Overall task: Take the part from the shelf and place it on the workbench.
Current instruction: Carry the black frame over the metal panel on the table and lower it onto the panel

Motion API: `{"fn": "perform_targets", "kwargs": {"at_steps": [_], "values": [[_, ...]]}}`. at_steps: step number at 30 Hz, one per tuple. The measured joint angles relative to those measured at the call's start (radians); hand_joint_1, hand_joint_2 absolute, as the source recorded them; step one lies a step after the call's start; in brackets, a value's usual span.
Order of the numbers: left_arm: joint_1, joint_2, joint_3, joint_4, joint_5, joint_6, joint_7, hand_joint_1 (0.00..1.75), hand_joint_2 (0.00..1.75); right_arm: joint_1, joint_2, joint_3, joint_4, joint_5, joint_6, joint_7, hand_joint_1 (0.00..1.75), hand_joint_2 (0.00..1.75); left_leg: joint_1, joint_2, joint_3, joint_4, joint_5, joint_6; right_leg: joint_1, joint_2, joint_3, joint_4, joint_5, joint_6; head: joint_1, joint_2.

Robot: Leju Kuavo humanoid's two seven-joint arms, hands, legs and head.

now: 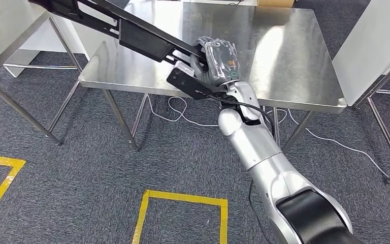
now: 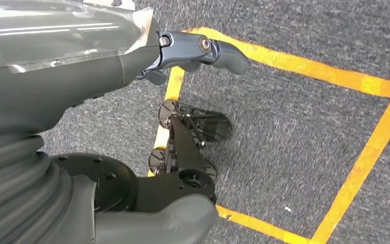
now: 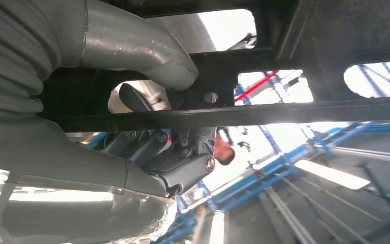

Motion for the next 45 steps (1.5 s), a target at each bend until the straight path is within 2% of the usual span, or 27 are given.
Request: {"fn": "perform_targets", "kwargs": {"at_steps": [5,9,13,22,32,45], "values": [[0.0,0.003,0.0,0.0,-0.001,0.002,-0.001,0.0,1.75,0.021,-0.03,-0.014,-0.013,-0.002,0.0,0.0,1.75,1.75,0.0,0.002,0.0,-0.001,0.001,-0.003,0.001,0.003,-0.001,0.0,0.0,-0.003,0.0,0.0],[0.0,0.003,0.0,0.0,-0.001,0.003,-0.003,0.0,1.75,0.023,-0.039,-0.016,-0.019,-0.002,0.0,0.0,1.75,1.75,0.0,0.002,0.0,-0.001,0.0,-0.01,0.001,0.002,-0.001,0.001,-0.001,-0.004,0.0,0.0],[0.0,0.004,0.0,0.0,-0.004,0.013,-0.026,0.0,1.75,0.023,-0.053,-0.026,-0.019,-0.007,-0.009,-0.006,1.75,1.75,-0.003,0.002,0.0,-0.001,0.0,-0.011,0.0,0.002,-0.001,0.0,-0.001,-0.004,0.001,0.0],[0.004,0.025,0.001,0.0,-0.014,0.02,-0.097,0.0,1.75,0.041,-0.149,-0.054,0.007,0.039,-0.096,-0.029,1.75,1.75,-0.011,0.002,-0.001,0.0,0.0,-0.01,-0.004,0.001,-0.001,0.0,-0.001,-0.003,0.0,0.0],[0.022,0.035,0.035,0.0,0.026,-0.033,-0.077,0.0,1.75,0.005,-0.235,-0.055,0.021,0.136,-0.102,0.011,1.75,1.75,-0.011,0.002,-0.002,0.0,0.0,-0.01,-0.008,0.001,-0.001,0.0,-0.001,-0.003,0.0,0.0],[0.024,0.021,0.045,0.001,0.027,-0.064,-0.049,0.0,1.75,-0.02,-0.272,-0.03,0.021,0.154,-0.068,0.019,1.75,1.75,-0.011,0.002,-0.003,0.004,-0.002,-0.007,-0.011,0.001,-0.001,-0.001,0.0,-0.003,0.0,0.0]]}}
